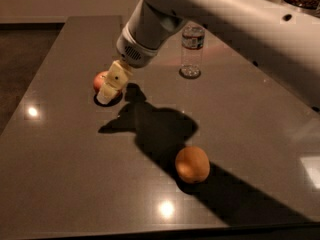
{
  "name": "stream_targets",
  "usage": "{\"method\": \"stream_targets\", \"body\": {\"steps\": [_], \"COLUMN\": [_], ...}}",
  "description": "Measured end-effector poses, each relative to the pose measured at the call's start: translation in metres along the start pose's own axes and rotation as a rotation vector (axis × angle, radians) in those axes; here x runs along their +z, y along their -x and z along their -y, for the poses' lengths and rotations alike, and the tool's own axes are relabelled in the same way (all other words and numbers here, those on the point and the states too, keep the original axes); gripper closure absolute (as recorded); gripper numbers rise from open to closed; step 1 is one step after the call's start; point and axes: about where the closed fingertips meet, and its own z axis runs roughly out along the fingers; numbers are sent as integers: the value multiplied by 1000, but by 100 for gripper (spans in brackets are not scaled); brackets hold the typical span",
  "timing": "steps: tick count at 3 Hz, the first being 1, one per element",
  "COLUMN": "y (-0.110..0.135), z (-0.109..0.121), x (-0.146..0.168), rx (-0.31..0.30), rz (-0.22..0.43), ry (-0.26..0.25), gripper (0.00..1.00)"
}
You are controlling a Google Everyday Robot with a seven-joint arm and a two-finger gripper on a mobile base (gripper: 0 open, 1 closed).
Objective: Move apple near orange
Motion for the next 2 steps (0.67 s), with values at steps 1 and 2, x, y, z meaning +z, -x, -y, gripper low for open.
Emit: {"method": "stream_targets", "body": {"steps": [1, 2], "y": [14, 21], "z": [0, 2], "x": [34, 50], "rx": [-21, -37], "rz": [-33, -58], "ry": [16, 28], "gripper": [0, 0]}}
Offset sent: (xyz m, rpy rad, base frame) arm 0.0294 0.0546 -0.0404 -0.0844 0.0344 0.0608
